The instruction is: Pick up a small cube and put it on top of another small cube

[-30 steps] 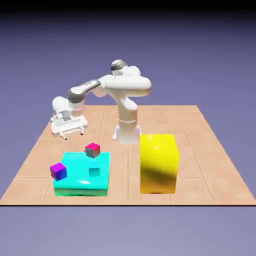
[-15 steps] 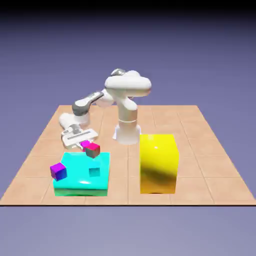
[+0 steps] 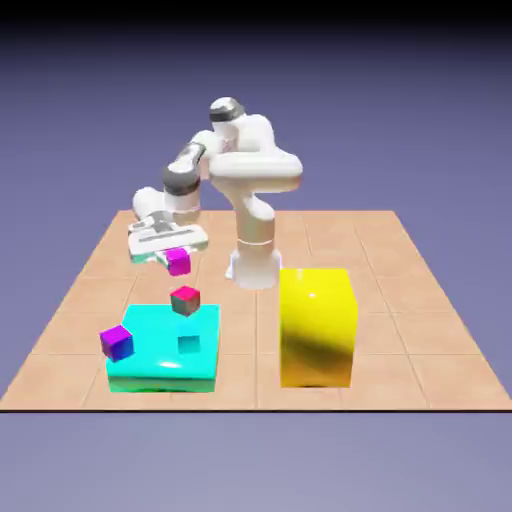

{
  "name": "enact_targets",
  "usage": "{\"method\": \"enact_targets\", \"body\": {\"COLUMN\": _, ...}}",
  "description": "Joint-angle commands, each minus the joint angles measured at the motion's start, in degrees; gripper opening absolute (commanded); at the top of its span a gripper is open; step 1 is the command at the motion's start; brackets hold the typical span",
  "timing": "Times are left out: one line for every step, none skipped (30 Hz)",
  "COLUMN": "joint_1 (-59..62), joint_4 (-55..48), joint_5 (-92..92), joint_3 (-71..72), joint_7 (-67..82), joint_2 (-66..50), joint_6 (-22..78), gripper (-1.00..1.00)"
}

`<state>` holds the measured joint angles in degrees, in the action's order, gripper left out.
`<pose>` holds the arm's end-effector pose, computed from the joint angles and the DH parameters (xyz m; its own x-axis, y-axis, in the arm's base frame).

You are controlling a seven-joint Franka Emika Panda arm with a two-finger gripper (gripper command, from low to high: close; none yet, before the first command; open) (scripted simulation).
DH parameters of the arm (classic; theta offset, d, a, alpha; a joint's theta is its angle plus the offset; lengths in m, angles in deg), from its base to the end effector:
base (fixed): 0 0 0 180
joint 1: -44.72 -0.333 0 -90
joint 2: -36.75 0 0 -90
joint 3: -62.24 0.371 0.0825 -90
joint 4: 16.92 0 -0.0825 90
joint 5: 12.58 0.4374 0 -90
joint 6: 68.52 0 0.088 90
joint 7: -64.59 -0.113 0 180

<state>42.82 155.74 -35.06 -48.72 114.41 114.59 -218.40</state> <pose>0.1765 -0.2361 0.2100 0.4658 -0.5594 0.6856 0.1530 -0.7122 -0.6851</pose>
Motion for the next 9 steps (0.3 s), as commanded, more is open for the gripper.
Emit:
{"method": "enact_targets", "body": {"joint_1": -2.08, "joint_4": -0.16, "joint_5": -0.32, "joint_3": -1.07, "joint_7": 0.21, "joint_2": 0.07, "joint_6": -1.98, "gripper": -1.00}}
{"method": "enact_targets", "body": {"joint_1": -4.15, "joint_4": -0.31, "joint_5": -0.65, "joint_3": -2.13, "joint_7": 0.42, "joint_2": 0.14, "joint_6": -3.90, "gripper": -1.00}}
{"method": "enact_targets", "body": {"joint_1": -6.23, "joint_4": -0.47, "joint_5": -0.98, "joint_3": -3.20, "joint_7": 0.63, "joint_2": 0.21, "joint_6": -5.82, "gripper": -1.00}}
{"method": "enact_targets", "body": {"joint_1": -8.30, "joint_4": -0.63, "joint_5": -1.32, "joint_3": -4.26, "joint_7": 0.84, "joint_2": 0.27, "joint_6": -7.74, "gripper": -1.00}}
{"method": "enact_targets", "body": {"joint_1": -10.38, "joint_4": -0.78, "joint_5": -1.65, "joint_3": -5.33, "joint_7": 1.05, "joint_2": 0.34, "joint_6": -9.66, "gripper": -1.00}}
{"method": "enact_targets", "body": {"joint_1": -12.45, "joint_4": -0.94, "joint_5": -1.98, "joint_3": -6.39, "joint_7": 1.26, "joint_2": 0.41, "joint_6": -11.57, "gripper": -1.00}}
{"method": "enact_targets", "body": {"joint_1": -14.00, "joint_4": -1.06, "joint_5": -2.22, "joint_3": -7.19, "joint_7": 1.41, "joint_2": 0.46, "joint_6": -13.00, "gripper": -1.00}}
{"method": "enact_targets", "body": {"joint_1": -14.00, "joint_4": -1.06, "joint_5": -2.22, "joint_3": -7.19, "joint_7": 1.41, "joint_2": 0.46, "joint_6": -13.00, "gripper": 1.00}}
{"method": "enact_targets", "body": {"joint_1": -14.00, "joint_4": -1.06, "joint_5": -2.22, "joint_3": -7.19, "joint_7": 1.41, "joint_2": 0.46, "joint_6": -13.00, "gripper": 1.00}}
